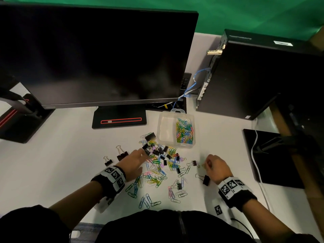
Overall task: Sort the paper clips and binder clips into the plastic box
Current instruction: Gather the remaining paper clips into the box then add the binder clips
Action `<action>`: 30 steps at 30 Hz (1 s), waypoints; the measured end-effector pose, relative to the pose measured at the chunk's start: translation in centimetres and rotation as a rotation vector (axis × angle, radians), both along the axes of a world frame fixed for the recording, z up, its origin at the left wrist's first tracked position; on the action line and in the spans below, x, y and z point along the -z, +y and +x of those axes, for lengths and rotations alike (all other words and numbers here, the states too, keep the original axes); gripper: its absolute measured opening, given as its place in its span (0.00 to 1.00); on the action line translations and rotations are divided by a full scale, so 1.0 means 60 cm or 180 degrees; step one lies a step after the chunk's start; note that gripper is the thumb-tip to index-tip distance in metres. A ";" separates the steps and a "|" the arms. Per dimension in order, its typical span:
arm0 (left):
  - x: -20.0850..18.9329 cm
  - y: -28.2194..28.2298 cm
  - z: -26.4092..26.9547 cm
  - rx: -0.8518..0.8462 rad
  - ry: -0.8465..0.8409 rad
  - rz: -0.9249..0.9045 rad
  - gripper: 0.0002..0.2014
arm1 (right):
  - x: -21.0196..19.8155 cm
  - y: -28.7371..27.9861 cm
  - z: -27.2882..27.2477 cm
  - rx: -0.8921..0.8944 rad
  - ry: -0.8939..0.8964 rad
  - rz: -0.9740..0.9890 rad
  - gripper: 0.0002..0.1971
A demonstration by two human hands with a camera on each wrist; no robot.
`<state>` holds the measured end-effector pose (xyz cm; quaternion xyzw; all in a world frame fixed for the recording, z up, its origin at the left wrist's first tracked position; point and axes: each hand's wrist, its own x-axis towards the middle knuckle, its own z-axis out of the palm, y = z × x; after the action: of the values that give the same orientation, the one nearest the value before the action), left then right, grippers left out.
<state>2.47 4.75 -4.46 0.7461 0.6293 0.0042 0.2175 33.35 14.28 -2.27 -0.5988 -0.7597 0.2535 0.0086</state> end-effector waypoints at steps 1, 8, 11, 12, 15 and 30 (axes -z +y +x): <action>0.000 0.003 0.005 0.0055 0.0024 -0.0033 0.27 | 0.003 0.002 0.004 0.0035 -0.0062 -0.0047 0.06; 0.018 -0.006 0.012 0.0299 -0.0044 0.0396 0.28 | 0.003 0.007 -0.008 0.0093 -0.0179 -0.0092 0.09; 0.026 -0.020 0.008 0.0516 0.0001 0.0450 0.26 | -0.014 -0.007 -0.035 -0.0194 0.0144 0.0190 0.10; 0.026 -0.024 0.007 0.0546 -0.0041 0.0458 0.26 | -0.019 -0.013 -0.047 -0.0367 0.0245 0.0199 0.09; 0.016 -0.028 0.010 0.0242 -0.0375 0.0320 0.22 | -0.023 -0.031 -0.087 -0.0908 0.0472 -0.0080 0.08; 0.014 -0.019 0.018 0.0023 0.0257 -0.0080 0.28 | 0.005 -0.070 -0.174 -0.1688 0.0295 -0.0478 0.14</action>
<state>3.56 3.63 -5.28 0.7451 0.6349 -0.0346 0.2013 22.92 10.08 -2.55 -0.3658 -0.8678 0.3296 -0.0677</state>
